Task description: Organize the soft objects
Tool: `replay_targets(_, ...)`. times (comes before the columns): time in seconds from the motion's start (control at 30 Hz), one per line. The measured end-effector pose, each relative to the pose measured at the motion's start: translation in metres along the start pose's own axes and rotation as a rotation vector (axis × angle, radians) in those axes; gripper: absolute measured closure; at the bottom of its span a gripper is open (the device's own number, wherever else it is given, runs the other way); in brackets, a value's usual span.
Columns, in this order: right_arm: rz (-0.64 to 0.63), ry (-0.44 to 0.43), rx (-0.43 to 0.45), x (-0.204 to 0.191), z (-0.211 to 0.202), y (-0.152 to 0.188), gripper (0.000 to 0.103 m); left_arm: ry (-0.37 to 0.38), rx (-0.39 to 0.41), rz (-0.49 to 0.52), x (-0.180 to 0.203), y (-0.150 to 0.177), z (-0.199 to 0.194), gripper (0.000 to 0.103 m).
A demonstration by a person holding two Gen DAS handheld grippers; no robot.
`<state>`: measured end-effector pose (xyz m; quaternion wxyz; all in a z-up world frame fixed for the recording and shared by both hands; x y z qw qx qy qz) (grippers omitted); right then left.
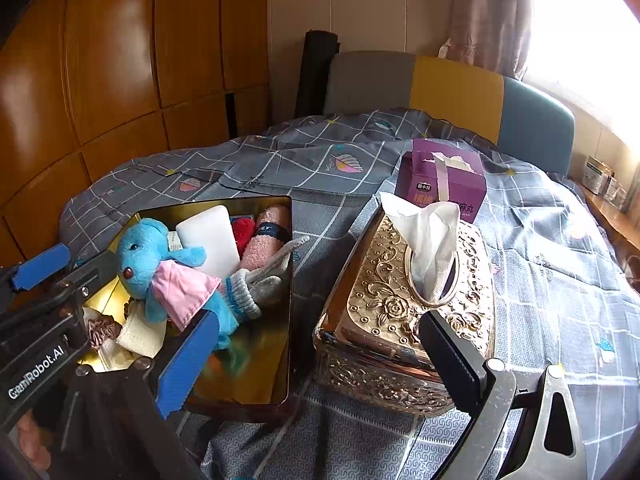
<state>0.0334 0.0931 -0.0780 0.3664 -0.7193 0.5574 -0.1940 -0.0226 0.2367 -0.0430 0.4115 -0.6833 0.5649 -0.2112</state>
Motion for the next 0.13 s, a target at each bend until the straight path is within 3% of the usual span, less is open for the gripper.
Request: replay_targets(0.13,0.009,-0.009,0.029,0.0013,-0.0071,-0.0046,0.002,0.006,0.001,-0.006,-0.0027,-0.0013,0.0013,0.041)
Point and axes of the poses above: each gripper's, at about its wrist camera, not at the fingertips, and z roughly the way its jaws point, x to its right, y to its underside, the point moved 7 cm from there along z, roughly the way its jaws point, and after that the axes turned 13 degrees about z, right-handed, at the moved point
